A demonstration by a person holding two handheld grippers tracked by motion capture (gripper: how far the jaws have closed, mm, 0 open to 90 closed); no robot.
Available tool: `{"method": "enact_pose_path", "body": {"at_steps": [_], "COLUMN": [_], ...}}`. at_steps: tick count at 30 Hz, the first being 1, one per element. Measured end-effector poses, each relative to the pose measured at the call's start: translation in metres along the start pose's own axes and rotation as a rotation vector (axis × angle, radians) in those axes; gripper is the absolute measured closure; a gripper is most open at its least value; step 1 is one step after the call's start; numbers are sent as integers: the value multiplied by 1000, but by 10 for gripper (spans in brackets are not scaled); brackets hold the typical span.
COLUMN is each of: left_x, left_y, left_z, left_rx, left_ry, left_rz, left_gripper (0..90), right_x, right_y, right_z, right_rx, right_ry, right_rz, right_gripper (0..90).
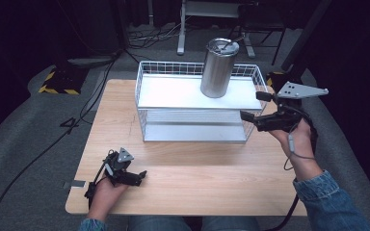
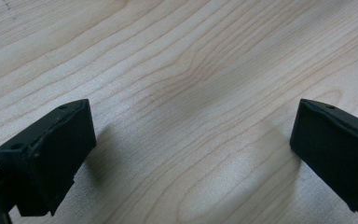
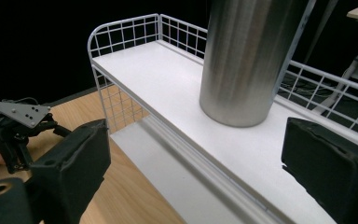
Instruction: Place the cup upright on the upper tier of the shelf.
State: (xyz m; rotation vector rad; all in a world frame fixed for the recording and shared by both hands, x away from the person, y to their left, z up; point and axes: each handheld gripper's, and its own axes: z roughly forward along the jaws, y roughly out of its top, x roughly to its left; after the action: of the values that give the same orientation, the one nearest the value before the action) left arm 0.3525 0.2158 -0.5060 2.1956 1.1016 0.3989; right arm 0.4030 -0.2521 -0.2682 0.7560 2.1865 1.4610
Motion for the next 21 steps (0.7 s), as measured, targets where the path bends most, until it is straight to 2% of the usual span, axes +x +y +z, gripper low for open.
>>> {"method": "enact_pose_path", "body": {"at_steps": [4,5,6,7,12,14,18,19,21], "left_x": [0,0,0,0,0,0,0,0,0], "left_y": [0,0,0,0,0,0,0,0,0], "left_z": [0,0,0,0,0,0,0,0,0], "left_rx": [0,0,0,0,0,0,0,0,0], "left_ry": [1,0,0,2,3,3,3,3,3], "left_rz": [-1,-1,-1,0,1,0,1,0,0], "left_gripper": [6,6,6,6,6,6,6,6,6], "right_x": [0,0,0,-1,-4,-4,-6,-6,-7], "right_y": [-10,-18,-18,-27,-49,-53,-72,-83,-88], "right_z": [-3,-5,-5,-6,-8,-9,-9,-8,-8], "right_rx": [12,38,38,57,83,88,127,147,156], "right_ry": [-12,-21,-21,-27,-29,-30,-38,-43,-44], "right_rz": [13,20,20,21,59,64,75,83,88], "right_gripper": [85,90,90,93,94,94,101,102,102]}}
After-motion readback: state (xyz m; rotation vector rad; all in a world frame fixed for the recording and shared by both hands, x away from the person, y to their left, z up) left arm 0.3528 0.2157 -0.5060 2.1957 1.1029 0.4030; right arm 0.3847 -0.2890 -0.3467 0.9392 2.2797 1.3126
